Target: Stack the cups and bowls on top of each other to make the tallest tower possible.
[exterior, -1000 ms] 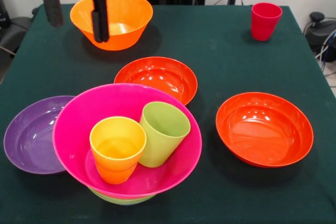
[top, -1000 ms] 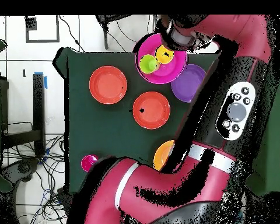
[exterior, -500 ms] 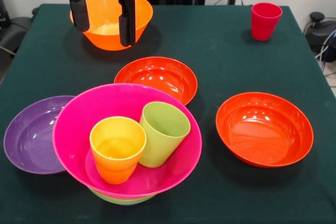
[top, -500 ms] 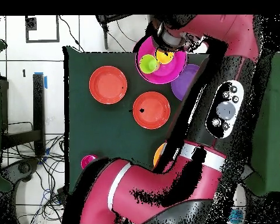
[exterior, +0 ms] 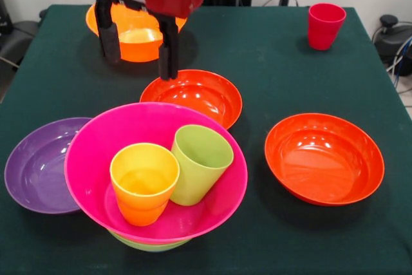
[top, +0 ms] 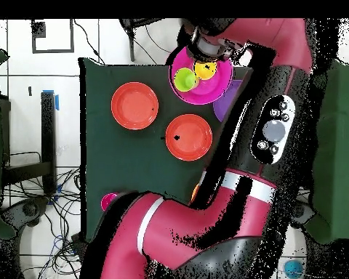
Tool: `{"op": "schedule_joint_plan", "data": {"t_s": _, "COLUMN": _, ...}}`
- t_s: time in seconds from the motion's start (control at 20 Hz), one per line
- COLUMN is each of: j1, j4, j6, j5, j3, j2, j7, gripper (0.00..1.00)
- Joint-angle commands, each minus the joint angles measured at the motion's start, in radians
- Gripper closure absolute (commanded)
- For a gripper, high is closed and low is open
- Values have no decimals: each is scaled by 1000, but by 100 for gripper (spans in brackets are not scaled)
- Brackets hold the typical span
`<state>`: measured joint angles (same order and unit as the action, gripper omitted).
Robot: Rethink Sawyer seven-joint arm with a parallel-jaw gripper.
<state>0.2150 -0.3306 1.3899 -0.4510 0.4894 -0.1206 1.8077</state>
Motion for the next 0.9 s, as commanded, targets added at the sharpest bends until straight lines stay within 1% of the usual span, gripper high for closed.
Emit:
{"op": "schedule_joint_plan", "data": {"t_s": 0.05, "j1": 7, "j4": 70, "j6": -21, "j5": -14, "j3": -42, "j2": 133, "j7": 87, "gripper": 0}}
{"op": "schedule_joint_plan", "data": {"t_s": 0.3, "j1": -1, "j4": 89, "j6": -29, "j5": -33, "j3": -20, "j2": 155, "j7": 117, "gripper": 0}}
{"op": "schedule_joint_plan", "data": {"t_s": 0.55, "j1": 8, "j4": 136, "j6": -25, "j5": -78, "j3": 28, "j2": 195, "j7": 125, "gripper": 0}}
{"op": "schedule_joint_plan", "data": {"t_s": 0.7, "j1": 14, "j4": 153, "j6": -18, "j5": -105, "j3": 56, "j2": 207, "j7": 122, "gripper": 0}}
{"op": "schedule_joint_plan", "data": {"t_s": 0.9, "j1": 12, "j4": 146, "j6": -23, "j5": -125, "j3": 77, "j2": 211, "j7": 119, "gripper": 0}}
